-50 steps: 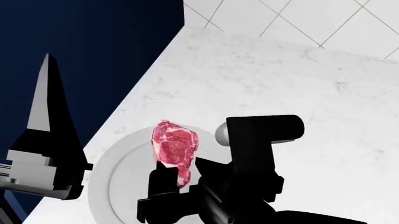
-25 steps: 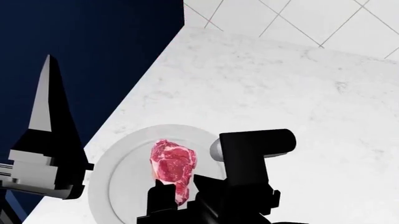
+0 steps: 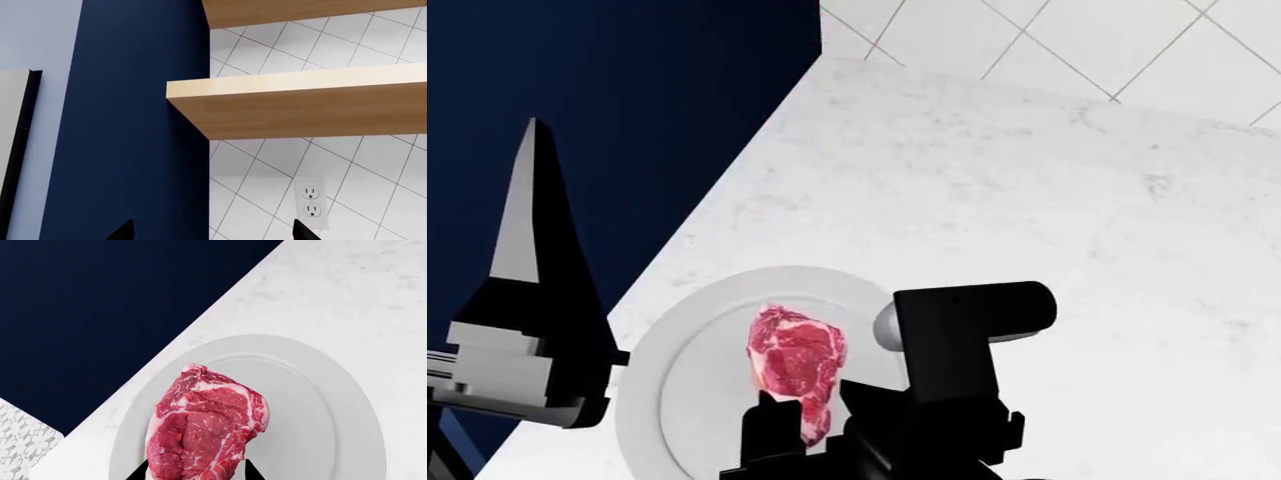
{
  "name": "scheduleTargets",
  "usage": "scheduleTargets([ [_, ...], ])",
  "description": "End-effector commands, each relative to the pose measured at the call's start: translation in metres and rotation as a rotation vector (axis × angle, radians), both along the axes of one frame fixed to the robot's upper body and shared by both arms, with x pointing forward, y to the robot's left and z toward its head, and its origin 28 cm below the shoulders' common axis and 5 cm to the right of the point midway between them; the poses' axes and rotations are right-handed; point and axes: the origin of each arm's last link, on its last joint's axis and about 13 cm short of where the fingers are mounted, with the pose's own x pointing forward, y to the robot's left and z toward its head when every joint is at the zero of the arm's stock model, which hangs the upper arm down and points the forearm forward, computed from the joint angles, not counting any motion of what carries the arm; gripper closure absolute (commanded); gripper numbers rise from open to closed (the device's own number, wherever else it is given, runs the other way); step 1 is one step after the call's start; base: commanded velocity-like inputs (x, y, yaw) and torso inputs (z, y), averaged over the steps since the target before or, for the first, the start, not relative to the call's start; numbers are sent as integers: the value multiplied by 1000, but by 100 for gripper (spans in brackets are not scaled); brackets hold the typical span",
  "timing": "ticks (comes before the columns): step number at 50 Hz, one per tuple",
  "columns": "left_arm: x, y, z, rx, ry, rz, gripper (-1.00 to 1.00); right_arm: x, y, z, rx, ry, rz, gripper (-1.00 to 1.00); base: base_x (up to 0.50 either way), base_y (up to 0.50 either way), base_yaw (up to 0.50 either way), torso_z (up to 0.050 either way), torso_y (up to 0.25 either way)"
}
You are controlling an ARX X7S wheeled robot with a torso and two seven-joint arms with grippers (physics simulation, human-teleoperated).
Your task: Pick the steak from the top rack in the oven and place it on the plate on the counter.
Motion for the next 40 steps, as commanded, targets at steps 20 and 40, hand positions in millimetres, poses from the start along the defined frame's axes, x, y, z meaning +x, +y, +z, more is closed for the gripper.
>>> scheduleTargets([
  [20,-1,-1,0,-2,-4,-4,-100,3,0,3,-20,-22,11,-100,0,0,0,0,0],
  [40,-3,-1,5,7,-14,-4,-100,8,-1,24,16,-106,7,-100,0,0,0,0,0],
])
